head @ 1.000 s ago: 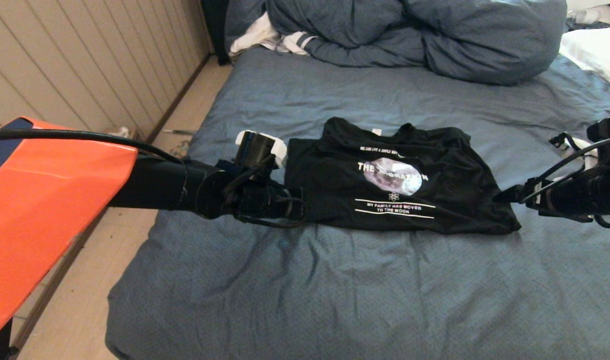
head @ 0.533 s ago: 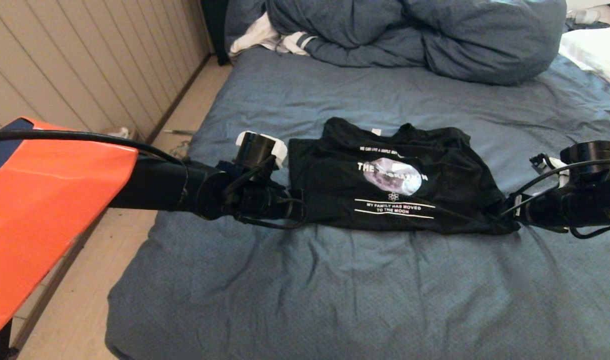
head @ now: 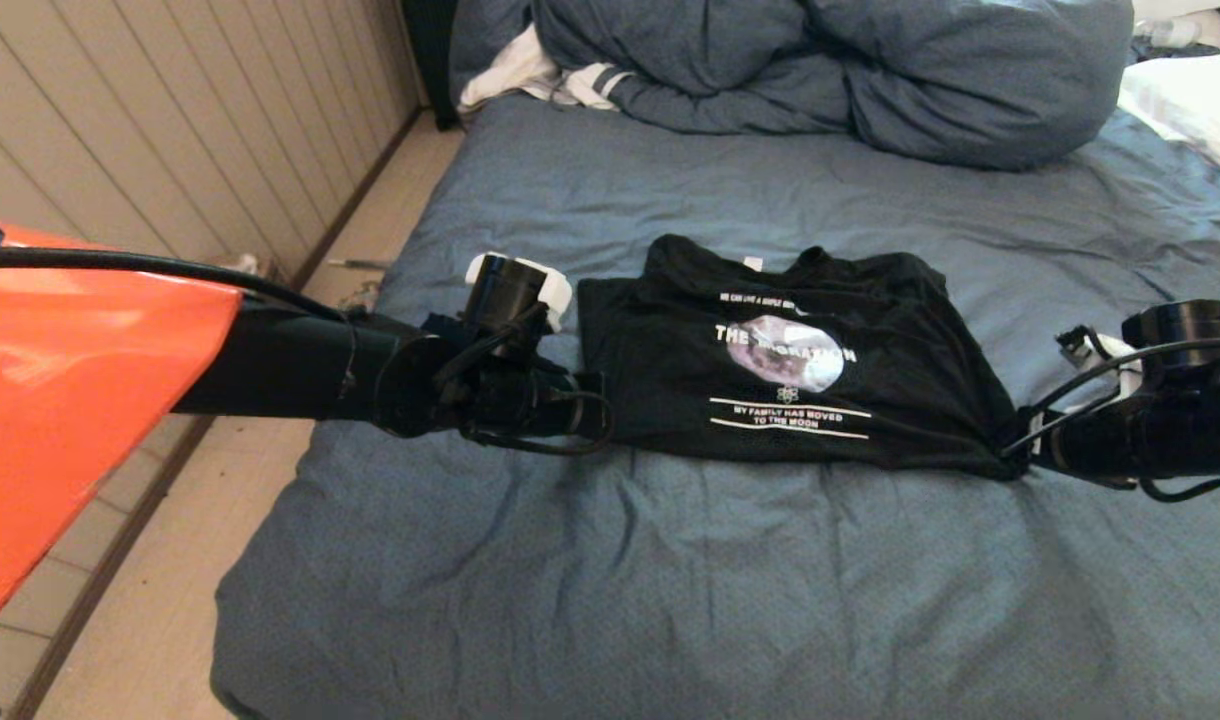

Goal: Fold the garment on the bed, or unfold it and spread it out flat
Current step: Unford the black T-shirt

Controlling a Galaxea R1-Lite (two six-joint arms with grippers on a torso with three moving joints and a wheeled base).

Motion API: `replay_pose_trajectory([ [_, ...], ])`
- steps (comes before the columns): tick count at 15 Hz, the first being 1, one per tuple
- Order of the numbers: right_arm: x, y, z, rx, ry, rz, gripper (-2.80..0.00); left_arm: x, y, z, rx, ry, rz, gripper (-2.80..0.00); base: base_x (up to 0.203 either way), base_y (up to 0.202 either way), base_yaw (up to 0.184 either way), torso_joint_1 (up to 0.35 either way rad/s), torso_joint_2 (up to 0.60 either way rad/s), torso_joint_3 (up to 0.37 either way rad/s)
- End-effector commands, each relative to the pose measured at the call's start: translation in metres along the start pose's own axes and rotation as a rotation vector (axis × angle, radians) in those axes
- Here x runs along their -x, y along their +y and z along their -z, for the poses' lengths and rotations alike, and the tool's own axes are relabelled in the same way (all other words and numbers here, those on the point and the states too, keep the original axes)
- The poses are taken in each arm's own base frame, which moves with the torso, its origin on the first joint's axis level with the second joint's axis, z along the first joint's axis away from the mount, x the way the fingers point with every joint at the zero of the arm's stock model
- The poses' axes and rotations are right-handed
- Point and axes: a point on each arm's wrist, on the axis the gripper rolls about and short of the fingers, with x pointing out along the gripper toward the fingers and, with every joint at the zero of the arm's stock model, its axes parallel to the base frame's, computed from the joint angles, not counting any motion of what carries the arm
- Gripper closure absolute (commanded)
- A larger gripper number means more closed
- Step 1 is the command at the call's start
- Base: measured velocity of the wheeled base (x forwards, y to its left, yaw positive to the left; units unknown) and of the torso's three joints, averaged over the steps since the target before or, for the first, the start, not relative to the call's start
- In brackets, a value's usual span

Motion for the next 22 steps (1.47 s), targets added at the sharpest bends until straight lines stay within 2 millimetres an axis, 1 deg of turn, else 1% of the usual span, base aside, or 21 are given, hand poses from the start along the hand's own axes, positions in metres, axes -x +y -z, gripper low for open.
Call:
replay_pose_trajectory([
  [1, 0.012, 0.002, 0.003, -0.001, -0.012, -0.022, 0.0, 0.014, -0.009, 0.0, -0.007, -0.011, 0.02, 0.0, 0.0, 0.0, 0.0, 0.0, 0.0, 0.0],
  [5, 0.02, 0.001, 0.004, -0.014, -0.021, -0.042, 0.0, 0.029, -0.012, 0.006, -0.001, 0.0, 0.025, 0.0, 0.0, 0.0, 0.0, 0.0, 0.0, 0.0],
  [8, 0.036, -0.003, 0.006, -0.023, -0.04, -0.036, 0.0, 0.053, -0.011, 0.011, 0.003, 0.0, 0.024, 0.0, 0.0, 0.0, 0.0, 0.0, 0.0, 0.0],
  [10, 0.046, -0.005, 0.013, -0.033, -0.024, -0.023, 0.0, 0.069, -0.008, 0.019, 0.003, 0.012, 0.018, 0.0, 0.0, 0.0, 0.0, 0.0, 0.0, 0.0],
  [12, 0.061, -0.012, 0.021, -0.031, -0.006, -0.006, 0.0, 0.083, -0.003, 0.033, 0.004, 0.039, 0.006, 0.0, 0.0, 0.0, 0.0, 0.0, 0.0, 0.0],
  [14, 0.078, -0.018, 0.035, -0.009, 0.036, 0.011, 0.0, 0.1, 0.003, 0.05, 0.006, 0.068, -0.002, 0.0, 0.0, 0.0, 0.0, 0.0, 0.0, 0.0],
  [17, 0.086, -0.021, 0.064, 0.017, 0.095, 0.022, 0.0, 0.12, 0.006, 0.084, -0.005, 0.13, 0.004, 0.0, 0.0, 0.0, 0.0, 0.0, 0.0, 0.0],
  [19, 0.088, -0.019, 0.079, 0.024, 0.128, 0.017, 0.0, 0.127, 0.008, 0.101, -0.009, 0.14, 0.017, 0.0, 0.0, 0.0, 0.0, 0.0, 0.0, 0.0],
  [22, 0.088, -0.017, 0.093, 0.019, 0.163, 0.009, 0.0, 0.126, 0.01, 0.113, -0.011, 0.104, 0.012, 0.0, 0.0, 0.0, 0.0, 0.0, 0.0, 0.0],
])
